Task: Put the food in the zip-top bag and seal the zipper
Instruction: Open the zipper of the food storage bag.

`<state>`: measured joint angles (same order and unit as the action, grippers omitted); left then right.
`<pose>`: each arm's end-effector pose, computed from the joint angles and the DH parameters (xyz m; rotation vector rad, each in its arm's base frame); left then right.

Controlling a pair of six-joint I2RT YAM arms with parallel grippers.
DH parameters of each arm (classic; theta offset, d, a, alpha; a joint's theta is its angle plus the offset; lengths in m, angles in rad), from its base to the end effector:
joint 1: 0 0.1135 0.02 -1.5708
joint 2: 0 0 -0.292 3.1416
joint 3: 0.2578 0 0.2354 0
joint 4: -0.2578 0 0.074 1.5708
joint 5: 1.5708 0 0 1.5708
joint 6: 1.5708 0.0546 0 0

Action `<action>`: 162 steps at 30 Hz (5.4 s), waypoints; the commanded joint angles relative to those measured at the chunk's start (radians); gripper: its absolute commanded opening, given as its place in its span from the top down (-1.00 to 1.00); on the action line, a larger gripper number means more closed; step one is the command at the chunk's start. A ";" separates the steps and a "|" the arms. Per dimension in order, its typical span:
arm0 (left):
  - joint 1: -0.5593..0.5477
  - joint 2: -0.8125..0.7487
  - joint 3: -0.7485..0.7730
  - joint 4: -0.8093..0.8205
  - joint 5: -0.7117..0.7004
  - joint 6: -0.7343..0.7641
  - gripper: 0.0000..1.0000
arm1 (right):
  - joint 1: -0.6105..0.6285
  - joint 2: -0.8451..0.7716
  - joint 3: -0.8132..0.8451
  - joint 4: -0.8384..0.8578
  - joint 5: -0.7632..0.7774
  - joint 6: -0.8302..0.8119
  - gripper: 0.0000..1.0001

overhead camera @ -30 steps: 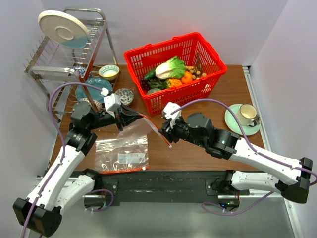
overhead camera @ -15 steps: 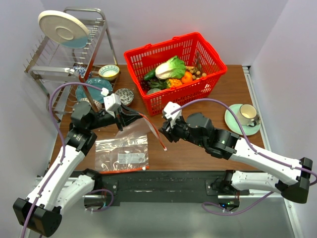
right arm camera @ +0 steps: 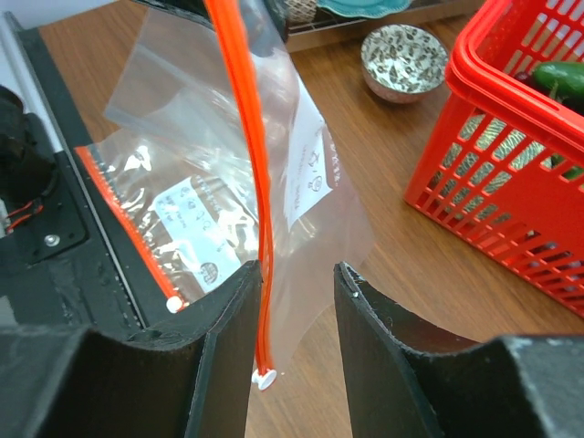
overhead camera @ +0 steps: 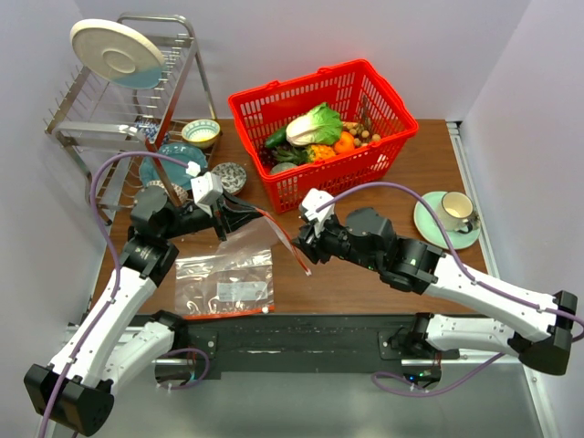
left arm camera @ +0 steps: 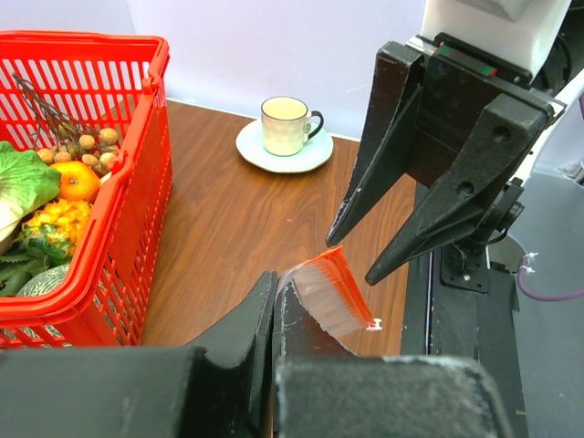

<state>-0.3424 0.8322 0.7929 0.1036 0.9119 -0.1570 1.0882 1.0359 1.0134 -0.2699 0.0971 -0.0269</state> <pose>0.1366 -0.0945 0.3873 0.8878 1.3711 -1.0693 0.1082 0.1950 0.3826 -0.9524 1.6579 0.6387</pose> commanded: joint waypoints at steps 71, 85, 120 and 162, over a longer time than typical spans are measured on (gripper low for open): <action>0.006 -0.024 -0.003 0.038 0.027 -0.009 1.00 | 0.003 0.035 0.017 0.043 -0.060 0.019 0.33; 0.005 -0.015 0.000 0.039 0.028 -0.010 1.00 | 0.004 -0.013 -0.010 0.040 -0.083 0.019 -0.04; 0.006 -0.016 -0.003 0.039 0.030 -0.013 1.00 | -0.008 0.075 0.005 0.055 0.006 0.061 0.28; 0.005 -0.030 -0.026 0.162 0.206 -0.085 1.00 | -0.007 -0.116 -0.107 0.086 -0.335 0.104 -0.02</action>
<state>-0.3424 0.8139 0.7712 0.2157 1.0962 -0.2226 1.0805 0.9058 0.9016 -0.2516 -0.1848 0.0544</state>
